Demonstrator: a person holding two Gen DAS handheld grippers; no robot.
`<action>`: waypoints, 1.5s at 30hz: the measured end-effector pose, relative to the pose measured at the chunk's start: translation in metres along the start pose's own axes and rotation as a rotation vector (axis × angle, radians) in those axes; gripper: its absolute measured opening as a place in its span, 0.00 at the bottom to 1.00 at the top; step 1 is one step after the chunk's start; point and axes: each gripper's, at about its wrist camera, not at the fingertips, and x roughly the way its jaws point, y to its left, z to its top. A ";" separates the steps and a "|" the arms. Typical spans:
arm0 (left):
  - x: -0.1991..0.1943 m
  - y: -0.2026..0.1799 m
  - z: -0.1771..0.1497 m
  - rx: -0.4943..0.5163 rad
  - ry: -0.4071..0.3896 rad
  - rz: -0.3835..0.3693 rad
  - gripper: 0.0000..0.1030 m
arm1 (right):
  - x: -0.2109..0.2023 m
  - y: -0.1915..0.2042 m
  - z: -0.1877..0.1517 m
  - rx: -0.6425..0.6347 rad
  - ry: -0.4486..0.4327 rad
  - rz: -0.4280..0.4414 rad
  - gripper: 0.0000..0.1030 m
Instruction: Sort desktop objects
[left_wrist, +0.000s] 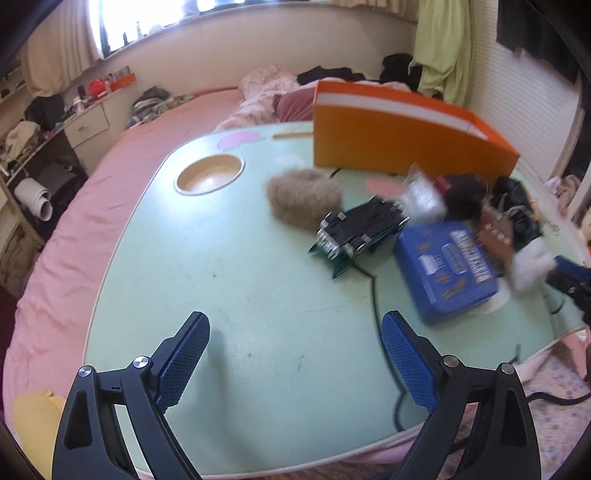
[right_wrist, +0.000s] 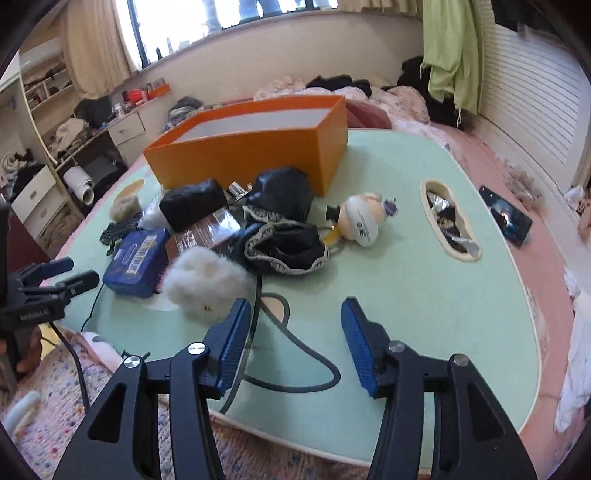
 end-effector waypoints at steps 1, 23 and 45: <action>0.003 0.000 0.000 -0.010 0.000 -0.012 0.98 | 0.000 -0.001 -0.001 0.008 -0.013 -0.007 0.66; 0.012 -0.007 0.002 0.017 -0.081 -0.050 1.00 | 0.013 0.015 -0.009 -0.148 -0.034 -0.051 1.00; -0.043 0.005 0.005 0.032 -0.251 -0.176 1.00 | 0.014 0.016 -0.008 -0.164 -0.030 -0.064 1.00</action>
